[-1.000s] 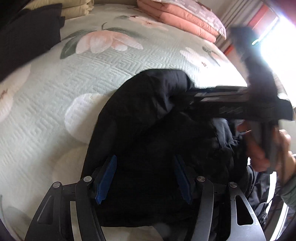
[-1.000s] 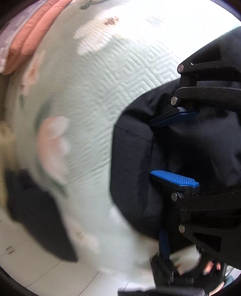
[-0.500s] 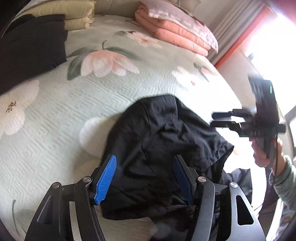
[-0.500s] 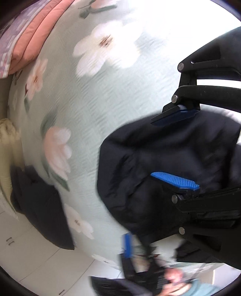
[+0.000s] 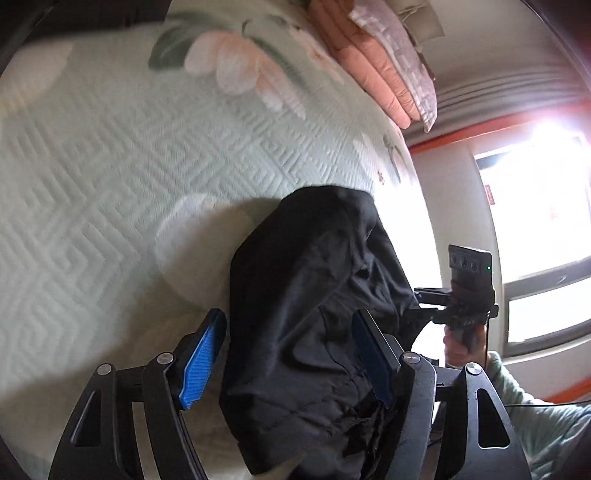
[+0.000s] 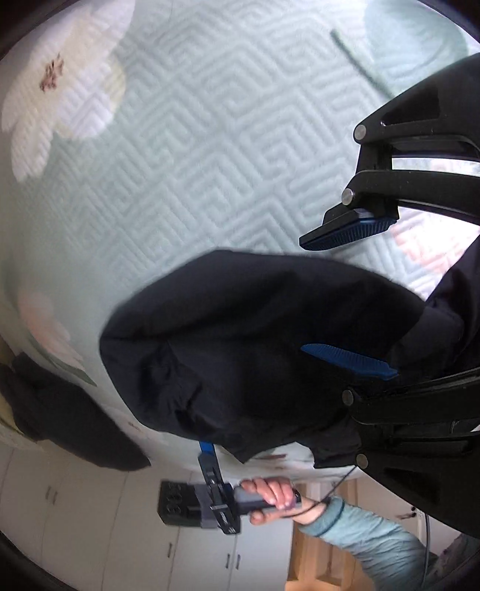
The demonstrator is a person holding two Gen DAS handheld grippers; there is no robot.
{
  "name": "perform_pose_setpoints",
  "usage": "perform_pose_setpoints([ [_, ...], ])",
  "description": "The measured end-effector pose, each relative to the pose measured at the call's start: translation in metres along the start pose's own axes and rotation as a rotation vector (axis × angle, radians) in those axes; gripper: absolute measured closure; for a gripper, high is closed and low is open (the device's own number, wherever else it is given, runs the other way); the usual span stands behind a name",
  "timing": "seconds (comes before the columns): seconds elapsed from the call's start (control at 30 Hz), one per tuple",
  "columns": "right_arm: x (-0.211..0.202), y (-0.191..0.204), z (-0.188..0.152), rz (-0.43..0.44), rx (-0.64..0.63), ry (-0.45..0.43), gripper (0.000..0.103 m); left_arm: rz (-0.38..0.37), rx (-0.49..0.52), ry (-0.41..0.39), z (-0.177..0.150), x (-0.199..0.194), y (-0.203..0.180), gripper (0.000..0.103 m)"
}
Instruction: Fold large clothes
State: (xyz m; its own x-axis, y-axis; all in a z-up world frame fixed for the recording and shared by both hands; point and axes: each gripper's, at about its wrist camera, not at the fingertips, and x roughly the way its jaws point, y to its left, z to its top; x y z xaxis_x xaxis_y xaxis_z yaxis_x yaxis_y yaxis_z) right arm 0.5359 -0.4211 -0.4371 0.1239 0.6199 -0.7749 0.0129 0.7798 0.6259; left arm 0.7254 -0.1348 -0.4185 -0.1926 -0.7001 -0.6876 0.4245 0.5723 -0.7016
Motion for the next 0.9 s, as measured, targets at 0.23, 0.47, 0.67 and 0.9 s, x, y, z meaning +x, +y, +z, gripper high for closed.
perform_pose_setpoints([
  [0.23,0.014,-0.003,0.011,0.121,-0.014,0.016,0.046,-0.119,-0.037,0.032,-0.002,0.027,0.002,0.032],
  [0.47,-0.026,0.035,-0.008,0.078,-0.15,-0.086,0.085,-0.09,0.065,-0.071,-0.019,0.003,-0.033,0.082],
  [0.67,-0.099,0.111,-0.062,-0.038,-0.328,-0.195,0.087,-0.089,0.238,-0.168,-0.063,-0.069,-0.11,0.083],
  [0.9,-0.144,0.192,-0.163,-0.217,-0.466,-0.263,0.087,0.028,0.443,-0.191,-0.161,-0.134,-0.204,0.084],
])
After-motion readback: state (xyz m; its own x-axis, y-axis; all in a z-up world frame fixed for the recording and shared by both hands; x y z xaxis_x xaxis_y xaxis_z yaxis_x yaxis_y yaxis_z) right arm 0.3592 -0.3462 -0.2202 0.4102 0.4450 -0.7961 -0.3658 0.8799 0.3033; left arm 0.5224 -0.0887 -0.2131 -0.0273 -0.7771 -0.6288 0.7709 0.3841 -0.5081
